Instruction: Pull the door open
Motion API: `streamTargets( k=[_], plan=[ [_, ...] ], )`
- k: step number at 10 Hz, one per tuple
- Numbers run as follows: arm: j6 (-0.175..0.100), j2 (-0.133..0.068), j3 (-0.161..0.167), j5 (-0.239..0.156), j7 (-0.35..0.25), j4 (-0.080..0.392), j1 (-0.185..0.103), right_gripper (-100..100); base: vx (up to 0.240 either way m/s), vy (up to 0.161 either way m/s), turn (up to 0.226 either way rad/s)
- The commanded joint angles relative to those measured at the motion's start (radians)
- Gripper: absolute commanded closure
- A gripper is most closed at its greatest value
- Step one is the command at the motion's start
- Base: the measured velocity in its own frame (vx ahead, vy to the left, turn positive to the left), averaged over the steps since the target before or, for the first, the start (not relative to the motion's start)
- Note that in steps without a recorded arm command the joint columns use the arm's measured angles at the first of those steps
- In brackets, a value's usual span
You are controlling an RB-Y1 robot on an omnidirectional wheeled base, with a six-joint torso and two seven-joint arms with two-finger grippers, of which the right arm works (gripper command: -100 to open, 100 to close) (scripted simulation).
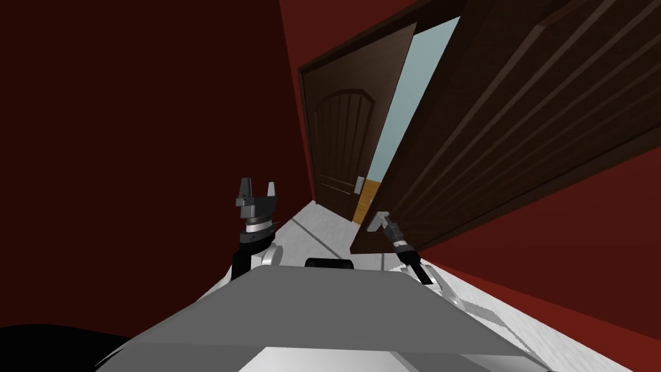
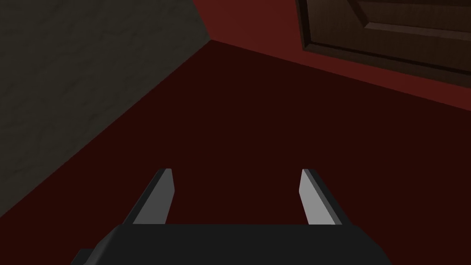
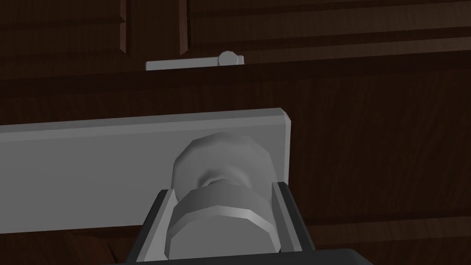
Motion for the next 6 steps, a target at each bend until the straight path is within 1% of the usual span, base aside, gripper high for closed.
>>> streamTargets(
  k=[1,6],
  plan=[
    [-0.029,-0.016,0.003,0.002,-0.015,0.003,0.011,100,-0.237,-0.098,0.173],
    [-0.107,-0.065,0.011,0.008,-0.057,0.011,0.050,100,-0.199,-0.086,0.130]
  ],
)
